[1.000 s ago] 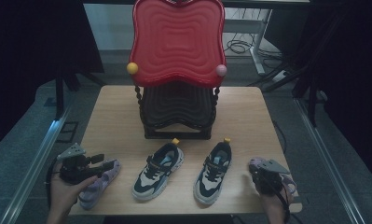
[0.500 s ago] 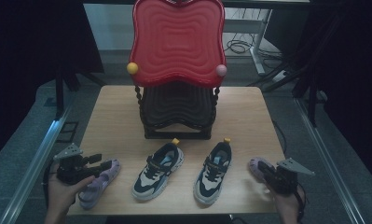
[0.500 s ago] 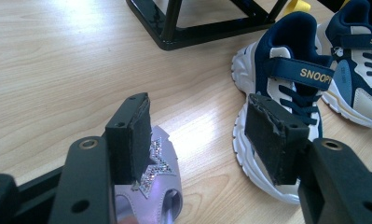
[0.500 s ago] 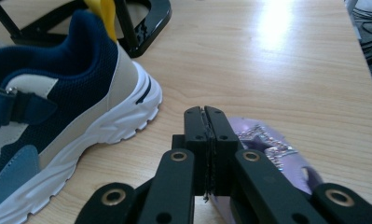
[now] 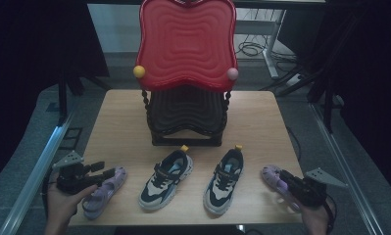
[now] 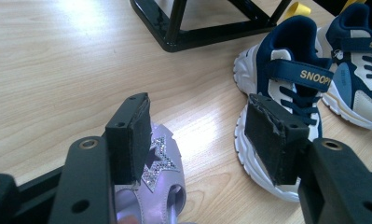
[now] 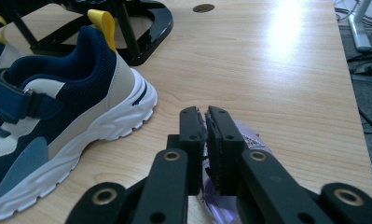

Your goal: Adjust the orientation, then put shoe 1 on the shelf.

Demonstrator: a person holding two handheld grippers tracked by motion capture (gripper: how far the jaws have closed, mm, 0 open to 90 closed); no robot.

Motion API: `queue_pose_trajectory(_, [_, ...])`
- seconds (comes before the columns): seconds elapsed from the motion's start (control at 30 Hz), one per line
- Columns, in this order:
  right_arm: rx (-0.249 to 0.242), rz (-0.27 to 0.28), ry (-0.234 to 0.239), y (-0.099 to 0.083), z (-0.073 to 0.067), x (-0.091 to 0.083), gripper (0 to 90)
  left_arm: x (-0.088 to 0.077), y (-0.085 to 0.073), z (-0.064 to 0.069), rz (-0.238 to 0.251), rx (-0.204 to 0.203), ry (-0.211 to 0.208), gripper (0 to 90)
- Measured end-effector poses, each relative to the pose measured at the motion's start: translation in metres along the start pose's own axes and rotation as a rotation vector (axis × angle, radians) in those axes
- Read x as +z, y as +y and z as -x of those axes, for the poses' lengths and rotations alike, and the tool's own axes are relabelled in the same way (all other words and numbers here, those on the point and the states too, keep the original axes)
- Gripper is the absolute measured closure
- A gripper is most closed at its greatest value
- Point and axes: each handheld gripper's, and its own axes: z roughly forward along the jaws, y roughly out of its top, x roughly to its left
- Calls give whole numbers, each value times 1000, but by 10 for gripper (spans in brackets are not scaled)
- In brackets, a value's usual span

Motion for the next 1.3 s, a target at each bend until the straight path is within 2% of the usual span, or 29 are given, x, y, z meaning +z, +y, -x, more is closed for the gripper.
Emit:
queue_pose_trajectory(0.3, [-8,6,-13,-4,6,-7,712,-3,-1,-1,6,-5,7,407])
queue_pose_trajectory(0.6, [-23,1,-14,-5,7,-13,643,-3,-1,3,2,-1,5,407])
queue_pose_trajectory(0.9, [-21,-8,20,-8,10,-22,622,-22,-3,7,45,-1,5,411])
queue_pose_trajectory(1.07, [-22,-12,16,-8,11,-24,611,-37,-14,5,71,-11,22,417])
queue_pose_trajectory(1.3, [-10,-15,2,-8,13,-24,597,-46,-37,0,53,-34,21,431])
